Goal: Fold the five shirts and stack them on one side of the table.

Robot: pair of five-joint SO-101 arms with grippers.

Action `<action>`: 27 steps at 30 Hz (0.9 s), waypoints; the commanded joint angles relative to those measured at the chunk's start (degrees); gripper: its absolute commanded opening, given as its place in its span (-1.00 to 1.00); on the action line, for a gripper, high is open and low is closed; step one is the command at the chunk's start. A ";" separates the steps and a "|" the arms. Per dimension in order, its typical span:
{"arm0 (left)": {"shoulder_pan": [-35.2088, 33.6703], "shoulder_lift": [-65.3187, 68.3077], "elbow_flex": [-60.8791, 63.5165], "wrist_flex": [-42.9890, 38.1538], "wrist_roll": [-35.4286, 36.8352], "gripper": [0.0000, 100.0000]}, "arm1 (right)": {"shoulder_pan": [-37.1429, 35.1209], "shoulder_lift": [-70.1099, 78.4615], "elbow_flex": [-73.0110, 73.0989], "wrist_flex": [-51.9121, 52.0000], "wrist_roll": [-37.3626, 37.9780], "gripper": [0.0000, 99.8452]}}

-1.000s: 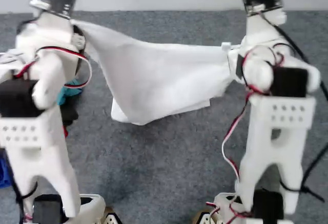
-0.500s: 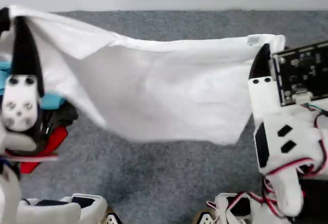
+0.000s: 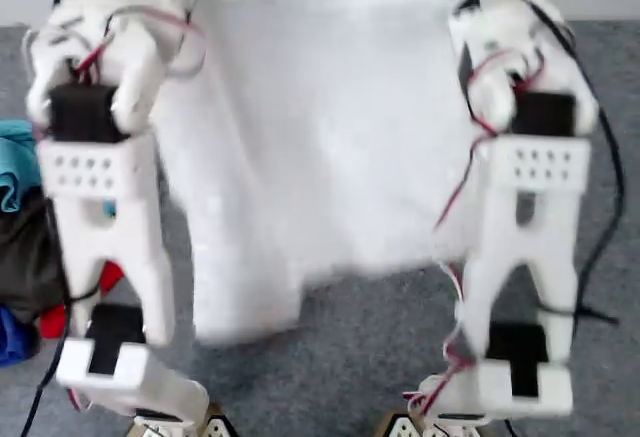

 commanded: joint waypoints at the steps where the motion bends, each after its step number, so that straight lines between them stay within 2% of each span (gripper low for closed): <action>1: 0.00 3.69 -6.29 -23.91 -4.57 -0.97 | 0.57 6.81 -17.67 -7.69 -0.53 -0.98; 4: 1.14 5.45 -16.92 -24.97 -5.01 -0.97 | 0.31 11.56 -35.96 -4.53 -3.08 -0.98; 6: 0.97 6.33 -21.76 -19.69 -4.92 -0.97 | 0.31 14.73 -43.52 0.84 -2.55 -0.98; 9: 0.70 6.95 -23.34 -6.42 -4.92 -0.97 | 0.57 19.82 -47.30 11.30 -1.58 -0.98; 14: -1.49 7.12 -22.90 21.98 -4.84 -0.97 | 0.57 31.16 -43.60 27.82 2.29 -0.98; 16: -2.11 7.12 -20.35 32.09 -4.84 -0.97 | 0.40 36.09 -42.55 33.45 2.99 -0.98; 19: -2.99 7.03 -13.49 42.55 -4.84 -0.97 | 0.40 42.07 -42.73 42.51 3.08 -0.98; 20: -3.25 6.86 -11.21 45.01 -4.75 -0.97 | 0.31 43.12 -43.16 45.85 3.25 -0.98; 23: -4.48 5.36 -4.09 45.54 -4.66 -0.97 | 0.31 44.09 -45.19 54.90 3.43 -0.98; 27: -3.34 -1.23 6.20 45.54 -4.84 -0.97 | 1.36 39.96 -44.48 55.43 3.25 -0.98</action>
